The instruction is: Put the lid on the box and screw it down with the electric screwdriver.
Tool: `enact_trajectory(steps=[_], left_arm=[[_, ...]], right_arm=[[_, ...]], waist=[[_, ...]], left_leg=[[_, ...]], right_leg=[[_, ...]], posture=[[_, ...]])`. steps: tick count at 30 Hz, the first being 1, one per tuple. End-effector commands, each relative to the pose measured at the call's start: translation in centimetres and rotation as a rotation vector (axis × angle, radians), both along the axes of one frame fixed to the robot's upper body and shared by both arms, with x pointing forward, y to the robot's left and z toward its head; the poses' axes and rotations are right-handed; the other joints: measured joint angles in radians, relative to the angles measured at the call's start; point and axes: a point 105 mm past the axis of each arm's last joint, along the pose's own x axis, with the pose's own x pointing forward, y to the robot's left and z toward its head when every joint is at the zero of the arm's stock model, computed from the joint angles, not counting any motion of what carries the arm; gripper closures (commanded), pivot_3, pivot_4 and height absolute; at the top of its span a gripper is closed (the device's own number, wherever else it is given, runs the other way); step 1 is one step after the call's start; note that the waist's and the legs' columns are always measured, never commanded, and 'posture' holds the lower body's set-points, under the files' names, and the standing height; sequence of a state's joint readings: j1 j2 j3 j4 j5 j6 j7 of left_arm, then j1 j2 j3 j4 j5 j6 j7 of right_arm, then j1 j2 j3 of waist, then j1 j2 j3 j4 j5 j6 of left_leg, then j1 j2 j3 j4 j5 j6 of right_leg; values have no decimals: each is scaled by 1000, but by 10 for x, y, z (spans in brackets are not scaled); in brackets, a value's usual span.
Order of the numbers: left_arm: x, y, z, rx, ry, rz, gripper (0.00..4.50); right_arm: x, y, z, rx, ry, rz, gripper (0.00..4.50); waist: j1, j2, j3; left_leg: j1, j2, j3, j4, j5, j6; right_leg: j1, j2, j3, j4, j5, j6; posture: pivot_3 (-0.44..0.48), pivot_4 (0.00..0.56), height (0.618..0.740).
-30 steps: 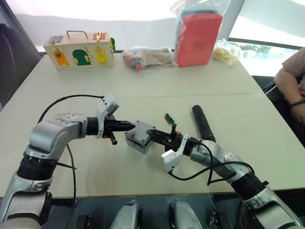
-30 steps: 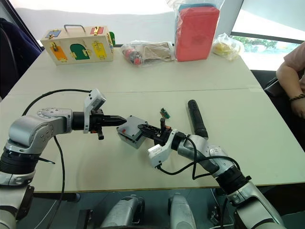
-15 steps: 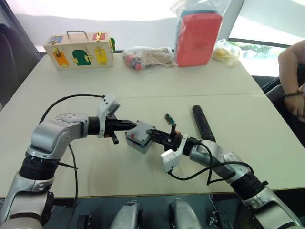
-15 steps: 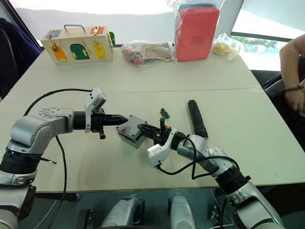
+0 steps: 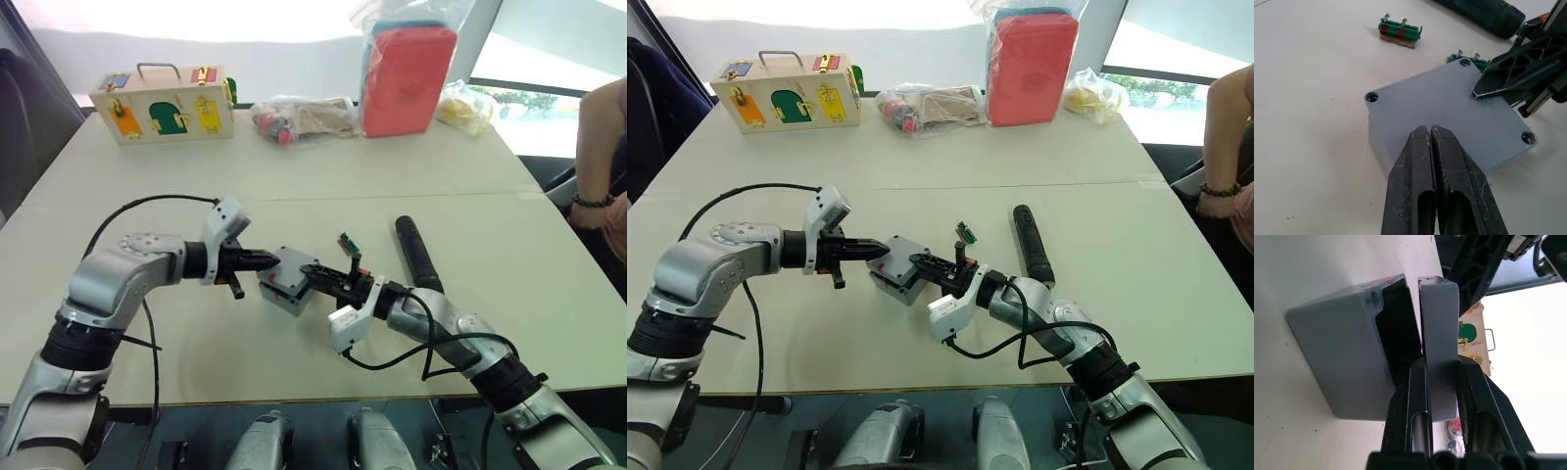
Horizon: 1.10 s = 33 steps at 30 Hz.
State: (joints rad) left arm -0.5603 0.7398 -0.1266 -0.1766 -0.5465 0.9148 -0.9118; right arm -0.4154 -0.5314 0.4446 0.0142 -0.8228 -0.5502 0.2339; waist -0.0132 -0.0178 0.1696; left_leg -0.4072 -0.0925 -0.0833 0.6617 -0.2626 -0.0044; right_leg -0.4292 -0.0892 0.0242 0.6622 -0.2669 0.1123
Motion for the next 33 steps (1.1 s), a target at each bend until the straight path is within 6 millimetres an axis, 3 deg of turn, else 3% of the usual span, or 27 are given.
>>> enact_trajectory(steps=[1, 12, 16, 18, 22, 24, 26, 28, 33], left_arm=[[-4, -5, -3, 40, -27, -39, 4426], [-3, -10, -1, 11, -31, -52, 4426], [-5, -8, -13, 68, -28, -61, 4426], [-7, -8, -18, 88, -16, -67, 4500], [-11, -2, -38, 163, 13, -65, 4500], [-13, 1, -46, 188, 31, -62, 4500], [-14, 2, -52, 200, 42, -61, 4500], [-15, 3, -58, 220, 51, -56, 4500], [-10, 6, -68, 253, 49, -31, 4500]], right_arm=[[-9, 0, -7, -27, 20, 28, 4353], [-12, -1, -9, -38, 22, 39, 4353], [-13, 0, -14, -63, 30, 42, 4353], [-13, -1, -16, -62, 36, 40, 3338], [-9, -4, -12, -45, 33, 22, 1953], [-8, -5, -9, -41, 19, 21, 1188], [-9, -6, -6, -41, 16, 26, 570], [-11, -8, -2, -40, 14, 31, 570], [-12, -10, 2, -37, 28, 30, 570]], waist=[[0, 0, 0], [1, 0, -1], [1, 0, -1], [1, 0, -1], [-1, 0, -3], [-1, 1, -4], [0, 1, -6], [0, 2, -7], [2, 3, -11]], left_leg=[[1, 0, 0, 0, 0, 0], [1, 0, 0, 0, 0, 0], [1, 0, 0, 0, 0, 0], [2, 0, 0, 0, 0, 0], [6, 0, 0, 0, 0, 1], [13, 0, 0, -3, -1, 1], [30, 1, 0, -15, -3, 6], [37, 1, 0, -16, -5, 8], [37, 1, -1, -16, -5, 8]], right_leg=[[1, 0, 0, 0, 0, 0], [2, 0, 0, 0, 0, 0], [2, 0, 0, -1, 0, 0], [2, 0, 0, -1, 0, 0], [6, 0, 0, -1, 0, 0], [13, 0, 0, -3, 0, 0], [29, 1, 0, -13, -1, -2], [37, 1, -1, -15, -3, -4], [37, 1, -1, -15, -3, -4]], posture=[[0, 150, 740], [0, 150, 740], [0, 150, 740], [0, 150, 740], [0, 150, 740], [0, 150, 740], [0, 150, 740], [0, 150, 740], [0, 150, 740]])
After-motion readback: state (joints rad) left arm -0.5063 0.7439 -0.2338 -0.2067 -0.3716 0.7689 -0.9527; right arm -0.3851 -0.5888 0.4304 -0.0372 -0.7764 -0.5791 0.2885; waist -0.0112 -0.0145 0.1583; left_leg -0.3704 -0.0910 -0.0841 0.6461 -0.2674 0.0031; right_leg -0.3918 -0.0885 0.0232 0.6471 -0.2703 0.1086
